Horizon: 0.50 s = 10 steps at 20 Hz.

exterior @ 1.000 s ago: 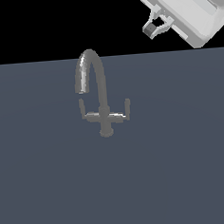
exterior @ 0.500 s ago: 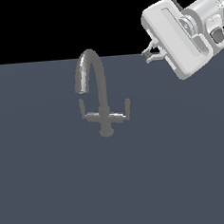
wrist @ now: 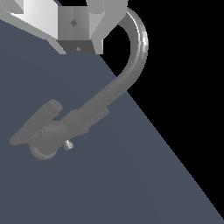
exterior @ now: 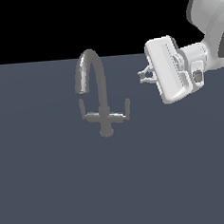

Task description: Turn on the faucet by rotating a designated handle.

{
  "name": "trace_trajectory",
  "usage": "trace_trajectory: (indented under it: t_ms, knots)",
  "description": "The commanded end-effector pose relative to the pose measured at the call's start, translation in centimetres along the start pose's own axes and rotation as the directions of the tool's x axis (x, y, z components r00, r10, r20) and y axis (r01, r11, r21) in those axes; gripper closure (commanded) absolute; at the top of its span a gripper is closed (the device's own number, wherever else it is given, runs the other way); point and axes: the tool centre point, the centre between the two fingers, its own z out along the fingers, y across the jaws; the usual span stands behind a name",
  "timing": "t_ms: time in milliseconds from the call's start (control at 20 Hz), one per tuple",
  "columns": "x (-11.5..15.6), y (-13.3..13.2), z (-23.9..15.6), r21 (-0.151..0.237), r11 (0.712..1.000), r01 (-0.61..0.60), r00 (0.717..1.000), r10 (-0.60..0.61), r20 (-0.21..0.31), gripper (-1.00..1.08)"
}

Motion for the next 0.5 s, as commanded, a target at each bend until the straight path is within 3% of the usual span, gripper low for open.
trace_trajectory:
  t_ms: [0, 250, 450]
  knots:
    - [1.6, 0.7, 0.7, 0.066, 0.998, -0.025, 0.999, 0.024, 0.026, 1.08]
    - [4.5, 1.9, 2.3, 0.188, 0.979, -0.081, 0.995, 0.067, 0.080, 1.08]
    - [6.3, 2.7, 3.5, 0.262, 0.957, -0.120, 0.989, 0.092, 0.117, 1.08]
